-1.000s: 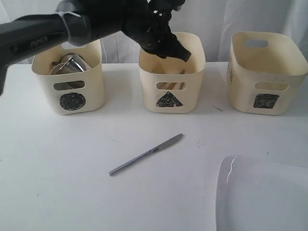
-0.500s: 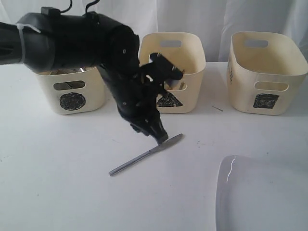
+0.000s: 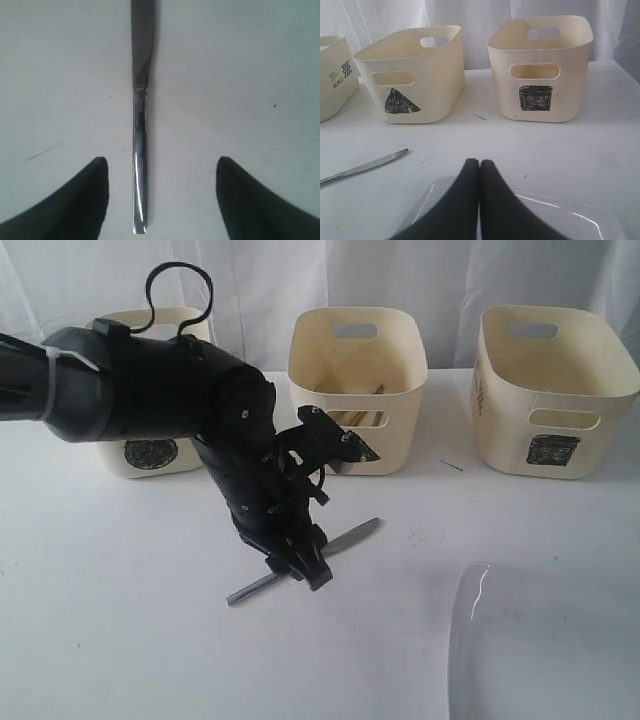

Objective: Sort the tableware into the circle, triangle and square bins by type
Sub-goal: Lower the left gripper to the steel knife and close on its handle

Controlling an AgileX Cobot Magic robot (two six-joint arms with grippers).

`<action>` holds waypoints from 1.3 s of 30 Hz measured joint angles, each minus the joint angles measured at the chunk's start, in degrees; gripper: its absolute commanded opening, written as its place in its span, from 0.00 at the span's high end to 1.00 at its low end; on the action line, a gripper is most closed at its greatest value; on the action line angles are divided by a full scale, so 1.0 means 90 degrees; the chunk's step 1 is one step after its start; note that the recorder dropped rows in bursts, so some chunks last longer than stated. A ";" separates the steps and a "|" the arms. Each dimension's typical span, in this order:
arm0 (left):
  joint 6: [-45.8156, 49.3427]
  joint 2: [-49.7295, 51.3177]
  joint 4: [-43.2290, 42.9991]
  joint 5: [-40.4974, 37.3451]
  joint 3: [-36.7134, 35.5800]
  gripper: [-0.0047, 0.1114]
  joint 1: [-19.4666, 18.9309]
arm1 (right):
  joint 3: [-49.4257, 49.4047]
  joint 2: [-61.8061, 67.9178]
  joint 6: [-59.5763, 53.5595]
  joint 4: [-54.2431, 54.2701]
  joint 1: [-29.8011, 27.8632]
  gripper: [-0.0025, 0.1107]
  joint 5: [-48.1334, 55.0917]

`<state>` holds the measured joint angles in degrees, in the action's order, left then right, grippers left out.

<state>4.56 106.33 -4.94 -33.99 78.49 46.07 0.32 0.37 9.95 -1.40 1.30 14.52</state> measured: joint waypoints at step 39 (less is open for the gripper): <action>0.0523 0.0751 -0.0032 0.0836 -0.0030 0.42 -0.0161 | 0.0000 0.0000 0.0010 0.0000 0.0000 0.98 0.0000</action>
<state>9.27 113.09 -5.22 -26.47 78.22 44.62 0.32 0.37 10.04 -1.40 1.30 14.52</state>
